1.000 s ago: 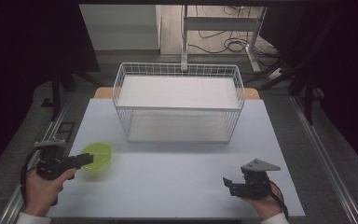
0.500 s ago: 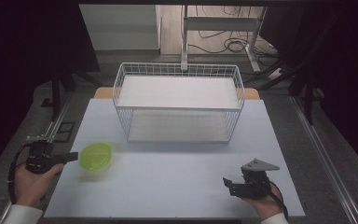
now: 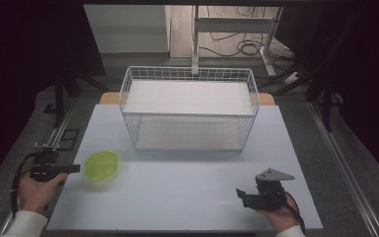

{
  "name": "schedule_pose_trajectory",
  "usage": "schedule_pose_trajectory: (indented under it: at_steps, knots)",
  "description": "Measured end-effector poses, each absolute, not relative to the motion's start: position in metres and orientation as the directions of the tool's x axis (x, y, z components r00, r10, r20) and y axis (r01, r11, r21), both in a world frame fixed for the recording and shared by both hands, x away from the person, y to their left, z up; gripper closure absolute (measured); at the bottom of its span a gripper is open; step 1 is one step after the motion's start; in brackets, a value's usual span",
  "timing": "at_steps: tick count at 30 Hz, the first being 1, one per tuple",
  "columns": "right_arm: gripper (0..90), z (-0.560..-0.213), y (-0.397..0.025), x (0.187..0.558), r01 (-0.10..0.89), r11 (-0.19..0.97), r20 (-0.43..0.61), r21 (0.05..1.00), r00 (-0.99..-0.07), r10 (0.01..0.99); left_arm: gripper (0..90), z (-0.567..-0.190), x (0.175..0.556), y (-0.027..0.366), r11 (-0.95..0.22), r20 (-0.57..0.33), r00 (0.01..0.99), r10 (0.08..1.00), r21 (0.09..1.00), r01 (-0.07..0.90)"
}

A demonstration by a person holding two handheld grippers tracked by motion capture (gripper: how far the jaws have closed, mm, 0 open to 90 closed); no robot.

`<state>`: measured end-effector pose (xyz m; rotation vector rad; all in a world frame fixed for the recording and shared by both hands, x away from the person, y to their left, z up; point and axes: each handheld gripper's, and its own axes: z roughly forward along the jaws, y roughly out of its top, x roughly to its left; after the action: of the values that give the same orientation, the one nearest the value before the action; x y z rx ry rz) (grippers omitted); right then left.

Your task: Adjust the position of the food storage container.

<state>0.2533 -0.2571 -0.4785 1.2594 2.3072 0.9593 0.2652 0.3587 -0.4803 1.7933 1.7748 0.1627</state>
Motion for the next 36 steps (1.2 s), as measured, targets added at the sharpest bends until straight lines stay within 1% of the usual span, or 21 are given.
schedule_pose_trajectory:
  at_steps: [10, 18, 36]
  knots:
    - [19.0, -0.479, -0.257, 0.253, 0.608, 0.383, 0.018, 0.695, -0.548, 0.836, 90.0, -0.486, 0.276, 0.353, 0.074, -0.301, 0.075, 0.951, 0.455, 0.887]
    - [19.0, -0.479, -0.257, 0.253, 0.608, 0.386, 0.015, 0.694, -0.548, 0.836, 90.0, -0.485, 0.283, 0.346, 0.064, -0.279, 0.073, 0.958, 0.452, 0.889]
    - [19.0, -0.480, -0.257, 0.254, 0.610, 0.386, 0.014, 0.692, -0.546, 0.837, 90.0, -0.491, 0.293, 0.330, 0.031, -0.272, 0.096, 0.957, 0.431, 0.902]
